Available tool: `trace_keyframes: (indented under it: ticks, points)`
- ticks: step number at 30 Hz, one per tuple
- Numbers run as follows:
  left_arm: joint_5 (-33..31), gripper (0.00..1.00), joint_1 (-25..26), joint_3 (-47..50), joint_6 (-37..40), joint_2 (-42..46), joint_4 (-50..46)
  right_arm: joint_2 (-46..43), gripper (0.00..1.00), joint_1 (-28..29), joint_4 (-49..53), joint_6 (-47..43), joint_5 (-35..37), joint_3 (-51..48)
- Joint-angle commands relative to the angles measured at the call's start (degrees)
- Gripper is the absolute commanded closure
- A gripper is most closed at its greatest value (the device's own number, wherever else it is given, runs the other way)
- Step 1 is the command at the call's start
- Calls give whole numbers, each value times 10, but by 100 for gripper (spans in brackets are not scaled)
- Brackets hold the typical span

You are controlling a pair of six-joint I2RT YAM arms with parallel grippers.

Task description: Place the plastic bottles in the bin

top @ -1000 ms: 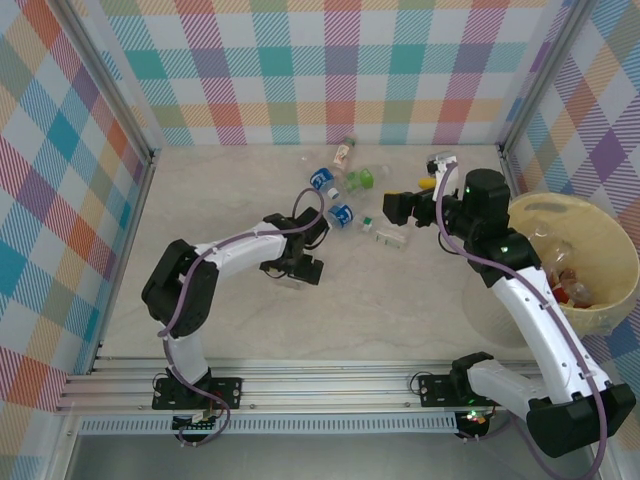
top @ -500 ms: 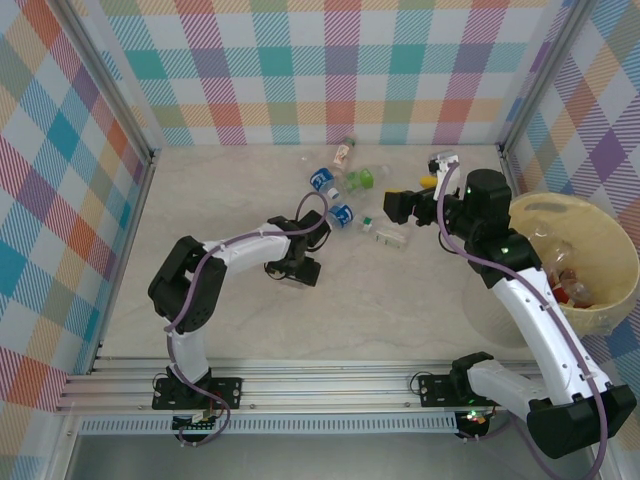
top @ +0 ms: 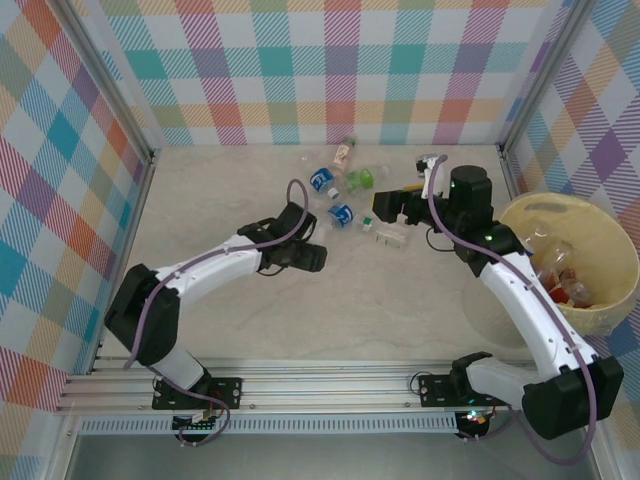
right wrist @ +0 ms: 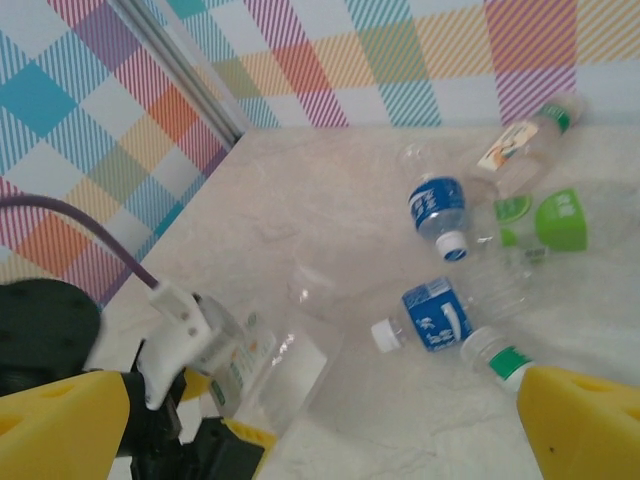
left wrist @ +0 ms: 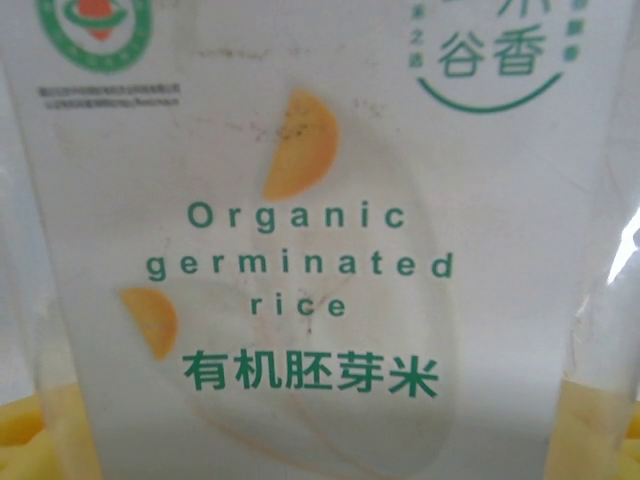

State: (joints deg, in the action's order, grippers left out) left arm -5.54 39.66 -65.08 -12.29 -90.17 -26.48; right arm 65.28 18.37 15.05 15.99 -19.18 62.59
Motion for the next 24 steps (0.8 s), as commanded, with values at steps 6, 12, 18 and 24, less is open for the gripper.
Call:
trace_keyframes:
  ticks: [6, 12, 18, 24]
  points:
    - [11, 51, 20, -8, 68, 70, 100, 65, 0, 3, -8, 103, -42, 48]
    - [24, 52, 29, -41, 109, 63, 140, 117, 0, 12, -8, 141, -116, 103]
    - [61, 52, 37, -56, 124, 58, 184, 137, 0, 42, 8, 131, -62, 134]
    - [75, 52, 48, -71, 133, 54, 196, 163, 0, 51, 20, 160, -34, 143]
